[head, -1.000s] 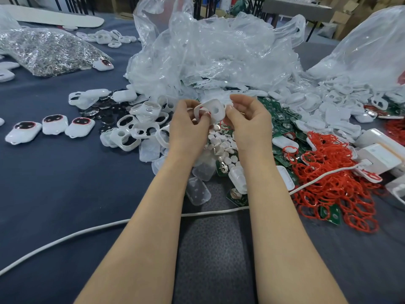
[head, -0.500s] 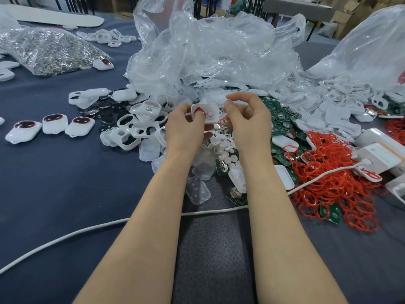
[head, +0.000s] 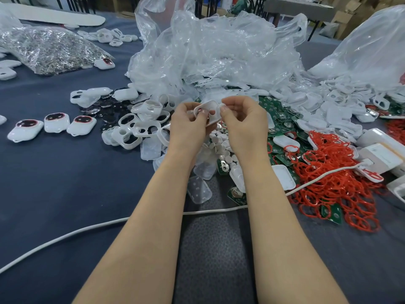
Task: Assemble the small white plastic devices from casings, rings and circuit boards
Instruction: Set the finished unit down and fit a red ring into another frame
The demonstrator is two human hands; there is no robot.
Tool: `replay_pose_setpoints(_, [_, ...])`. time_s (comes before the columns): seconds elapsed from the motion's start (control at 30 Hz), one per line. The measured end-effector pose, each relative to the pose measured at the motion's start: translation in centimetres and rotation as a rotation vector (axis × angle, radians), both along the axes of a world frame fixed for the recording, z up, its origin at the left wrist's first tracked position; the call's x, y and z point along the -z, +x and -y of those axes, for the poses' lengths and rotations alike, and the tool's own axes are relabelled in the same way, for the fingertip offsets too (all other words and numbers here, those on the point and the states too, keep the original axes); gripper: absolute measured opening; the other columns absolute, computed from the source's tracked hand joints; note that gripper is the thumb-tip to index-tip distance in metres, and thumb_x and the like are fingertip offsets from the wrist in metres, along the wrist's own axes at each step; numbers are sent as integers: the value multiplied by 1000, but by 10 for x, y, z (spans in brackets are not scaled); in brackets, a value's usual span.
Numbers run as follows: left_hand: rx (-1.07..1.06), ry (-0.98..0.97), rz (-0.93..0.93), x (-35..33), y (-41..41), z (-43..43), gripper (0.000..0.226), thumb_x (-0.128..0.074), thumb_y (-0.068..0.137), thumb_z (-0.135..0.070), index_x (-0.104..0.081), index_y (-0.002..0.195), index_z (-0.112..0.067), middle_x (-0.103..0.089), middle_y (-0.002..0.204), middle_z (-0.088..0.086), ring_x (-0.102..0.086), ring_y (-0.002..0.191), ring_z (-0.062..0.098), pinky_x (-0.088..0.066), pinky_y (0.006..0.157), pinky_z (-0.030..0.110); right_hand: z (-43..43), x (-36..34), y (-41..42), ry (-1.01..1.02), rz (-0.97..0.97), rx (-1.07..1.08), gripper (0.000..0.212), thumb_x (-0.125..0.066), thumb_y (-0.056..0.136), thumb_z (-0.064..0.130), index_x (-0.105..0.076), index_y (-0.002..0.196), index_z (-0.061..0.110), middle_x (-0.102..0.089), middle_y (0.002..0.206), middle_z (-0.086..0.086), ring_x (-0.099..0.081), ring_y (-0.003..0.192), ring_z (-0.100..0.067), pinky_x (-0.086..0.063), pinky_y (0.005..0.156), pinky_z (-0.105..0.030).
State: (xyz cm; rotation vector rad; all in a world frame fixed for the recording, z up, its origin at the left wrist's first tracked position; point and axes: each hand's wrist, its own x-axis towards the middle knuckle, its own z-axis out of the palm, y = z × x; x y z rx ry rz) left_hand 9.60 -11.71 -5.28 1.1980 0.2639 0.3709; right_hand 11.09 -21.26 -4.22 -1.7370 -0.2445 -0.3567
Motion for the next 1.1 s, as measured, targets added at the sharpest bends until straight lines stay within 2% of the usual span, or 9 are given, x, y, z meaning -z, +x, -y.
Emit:
replay_pose_setpoints(0.1, [2, 16, 1, 1, 1, 0, 14, -50, 96, -1, -48, 91, -14, -63, 88, 7, -67, 60, 0, -54, 60, 18, -1, 0, -1, -29, -18, -10, 10, -64, 87, 6, -64, 88, 15, -65, 78, 5, -55, 68, 0, -48, 68, -18])
replay_pose_setpoints(0.23, [9, 39, 9, 2, 2, 0, 14, -52, 96, -3, -50, 90, -16, -65, 84, 4, -68, 64, 2, -57, 72, 25, -1, 0, 2, -87, -68, -19, 6, -69, 85, 17, -68, 85, 23, -64, 104, -14, -52, 81, -15, -47, 78, -29])
replay_pose_setpoints(0.37, [26, 41, 20, 2, 2, 0, 13, -52, 95, -3, -52, 91, -15, -67, 85, 5, -69, 72, 7, -58, 77, 29, -2, 0, 2, -65, -93, -25, 10, -68, 85, 13, -68, 84, 23, -65, 105, -17, -62, 89, -24, -52, 82, -33])
replay_pose_setpoints(0.47, [43, 46, 21, 1, 1, 1, 13, -52, 95, -2, -52, 92, -15, -68, 83, 4, -69, 73, 8, -58, 79, 30, -4, 1, 1, -15, -67, -19, 11, -66, 86, 9, -67, 84, 20, -69, 90, -8, -61, 75, -15, -49, 69, -23])
replay_pose_setpoints(0.6, [54, 31, 32, 0, 0, 1, 13, -51, 95, -1, -52, 93, -14, -67, 80, 3, -68, 70, 6, -58, 76, 28, -5, 3, 1, 25, -36, -15, 19, -64, 86, 6, -64, 80, 24, -63, 76, 7, -56, 67, -5, -45, 64, -16])
replay_pose_setpoints(0.77, [67, 11, 38, -2, -1, 1, 12, -55, 94, -1, -52, 92, -13, -66, 83, 5, -68, 70, 6, -57, 74, 25, -7, 5, 1, 51, -2, 16, 24, -65, 86, 10, -57, 80, 31, -52, 77, 8, -47, 64, 0, -40, 64, -15])
replay_pose_setpoints(0.87, [70, -5, 49, -3, -3, 1, 14, -57, 92, 0, -52, 90, -13, -66, 82, 5, -69, 68, 6, -57, 71, 22, -7, 7, 1, 61, -24, 26, 20, -65, 87, 13, -53, 91, 29, -52, 80, 4, -48, 62, 0, -41, 61, -13])
replay_pose_setpoints(1.0, [47, 109, 19, -3, -3, 0, 14, -57, 92, -1, -54, 92, -15, -66, 93, 10, -69, 77, 14, -58, 71, 23, -7, 6, 2, 78, -107, -21, 15, -62, 89, 9, -58, 99, 20, -55, 81, 2, -53, 70, -7, -47, 66, -20])
replay_pose_setpoints(1.1, [13, 262, -9, -3, -2, -2, 14, -57, 92, -4, -55, 99, -16, -66, 105, 14, -68, 93, 24, -58, 81, 35, -3, 3, 3, 38, -163, -80, 10, -61, 89, 8, -62, 96, 16, -62, 80, 1, -58, 72, -10, -48, 63, -19])
